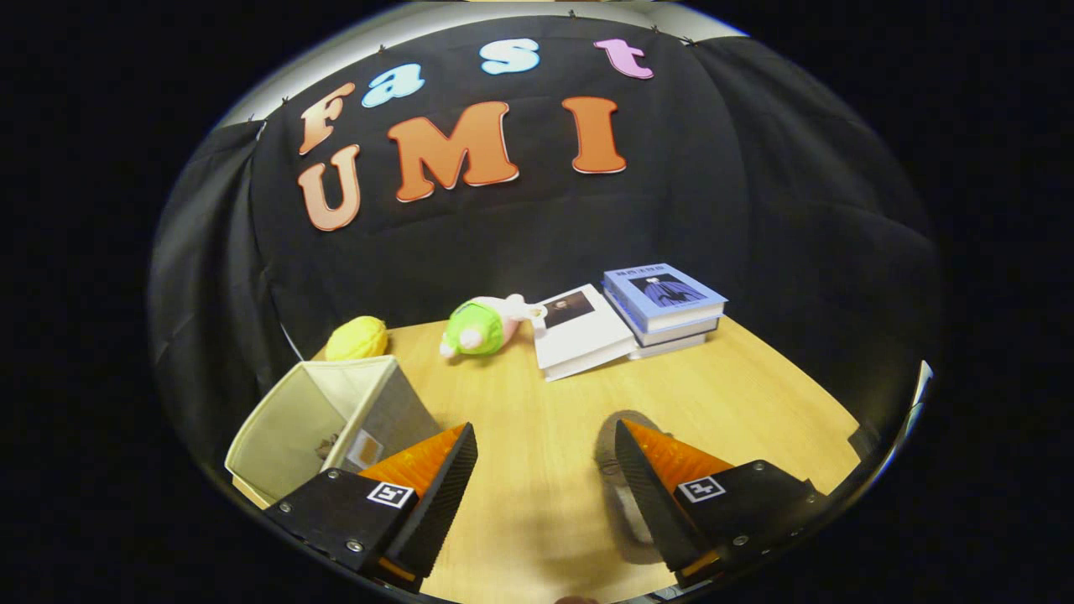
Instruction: Open the storage box then place both shoes into the box .Put the left shoe in first, then the right shoe, with the right side of both shoes facing outward in a uniform manner.
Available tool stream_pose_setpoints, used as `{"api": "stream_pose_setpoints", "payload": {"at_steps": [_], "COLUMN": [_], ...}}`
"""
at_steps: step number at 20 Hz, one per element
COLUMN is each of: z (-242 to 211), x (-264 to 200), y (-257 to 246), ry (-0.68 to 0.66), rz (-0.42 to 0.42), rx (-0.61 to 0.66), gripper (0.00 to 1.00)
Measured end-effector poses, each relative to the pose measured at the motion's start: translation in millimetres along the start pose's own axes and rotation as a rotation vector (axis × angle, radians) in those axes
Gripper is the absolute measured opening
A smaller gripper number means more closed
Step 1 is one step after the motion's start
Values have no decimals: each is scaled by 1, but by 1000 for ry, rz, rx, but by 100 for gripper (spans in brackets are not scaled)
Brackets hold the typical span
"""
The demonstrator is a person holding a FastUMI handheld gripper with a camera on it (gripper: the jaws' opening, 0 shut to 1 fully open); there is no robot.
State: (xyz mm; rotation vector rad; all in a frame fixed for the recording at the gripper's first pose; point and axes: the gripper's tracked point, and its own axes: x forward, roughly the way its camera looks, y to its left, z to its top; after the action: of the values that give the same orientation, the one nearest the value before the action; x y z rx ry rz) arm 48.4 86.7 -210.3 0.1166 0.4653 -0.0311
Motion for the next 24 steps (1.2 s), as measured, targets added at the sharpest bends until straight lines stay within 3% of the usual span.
{"api": "stream_pose_setpoints", "payload": {"at_steps": [11, 17, 19, 21, 22, 23, 24], "z": [-63, -92, -97, -104, -108, -109, -107], "x": [17, 34, 44, 53, 57, 61, 63], "y": [-84, -103, -103, -102, -105, -102, -105], "ry": [157, 236, 261, 284, 290, 296, 289], "rz": [-89, -128, -125, -116, -121, -104, -115], "rx": [57, 39, 70, 137, 149, 166, 180], "gripper": [98, 89, 81, 67, 51, 41, 23]}}
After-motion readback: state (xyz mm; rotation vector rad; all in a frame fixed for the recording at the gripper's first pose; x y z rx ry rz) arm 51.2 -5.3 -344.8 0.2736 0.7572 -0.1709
